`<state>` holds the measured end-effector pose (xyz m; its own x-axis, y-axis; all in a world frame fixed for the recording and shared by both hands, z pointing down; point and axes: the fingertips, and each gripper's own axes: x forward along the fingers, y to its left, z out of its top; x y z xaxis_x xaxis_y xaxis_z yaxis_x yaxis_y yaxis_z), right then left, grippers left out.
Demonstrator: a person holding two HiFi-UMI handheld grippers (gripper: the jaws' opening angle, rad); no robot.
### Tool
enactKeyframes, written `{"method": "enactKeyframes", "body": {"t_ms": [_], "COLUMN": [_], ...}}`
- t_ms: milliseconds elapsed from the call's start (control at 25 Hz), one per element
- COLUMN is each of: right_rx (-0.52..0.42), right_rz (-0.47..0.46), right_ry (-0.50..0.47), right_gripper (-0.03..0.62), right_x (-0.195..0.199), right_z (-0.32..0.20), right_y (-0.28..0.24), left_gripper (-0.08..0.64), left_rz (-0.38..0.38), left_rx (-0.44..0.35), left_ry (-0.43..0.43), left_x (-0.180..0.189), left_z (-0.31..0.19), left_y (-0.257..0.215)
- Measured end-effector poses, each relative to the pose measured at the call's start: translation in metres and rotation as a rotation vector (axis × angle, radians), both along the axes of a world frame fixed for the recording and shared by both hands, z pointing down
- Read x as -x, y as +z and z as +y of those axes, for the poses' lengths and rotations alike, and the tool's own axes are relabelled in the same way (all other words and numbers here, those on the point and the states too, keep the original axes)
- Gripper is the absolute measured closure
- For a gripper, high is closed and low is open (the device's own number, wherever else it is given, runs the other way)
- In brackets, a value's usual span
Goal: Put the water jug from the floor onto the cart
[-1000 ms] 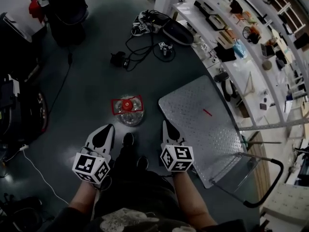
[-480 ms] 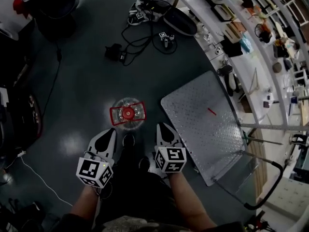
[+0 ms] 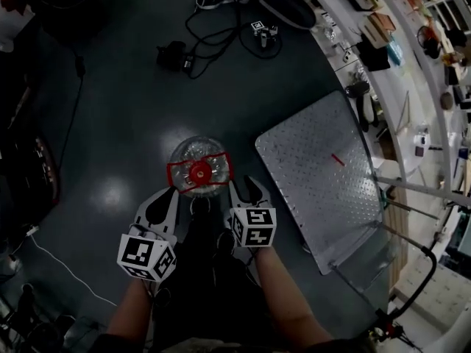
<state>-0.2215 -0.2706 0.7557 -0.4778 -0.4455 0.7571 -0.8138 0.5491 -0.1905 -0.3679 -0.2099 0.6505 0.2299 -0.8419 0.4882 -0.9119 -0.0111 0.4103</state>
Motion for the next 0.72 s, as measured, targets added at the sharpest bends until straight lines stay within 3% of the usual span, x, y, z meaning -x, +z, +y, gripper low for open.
{"method": "enactKeyframes", "body": {"t_ms": [400,720], "right_rx": [0.123,0.179], "right_rz": [0.117,0.181], "right_ry": [-0.061,-0.063], "right_gripper": [0.428,0.430], "right_x": [0.016,0.016], "right_z": [-0.024,-0.030], "right_y": [0.090,0.123], "left_gripper": [0.552,0.552], "left_rz": [0.026,0.042], "left_rx": [0.080,0.111], "left_ry": [-0.039,-0.047], "left_x": [0.006,0.004], "left_z": [-0.013,-0.019], "left_y": [0.057,0.073]}}
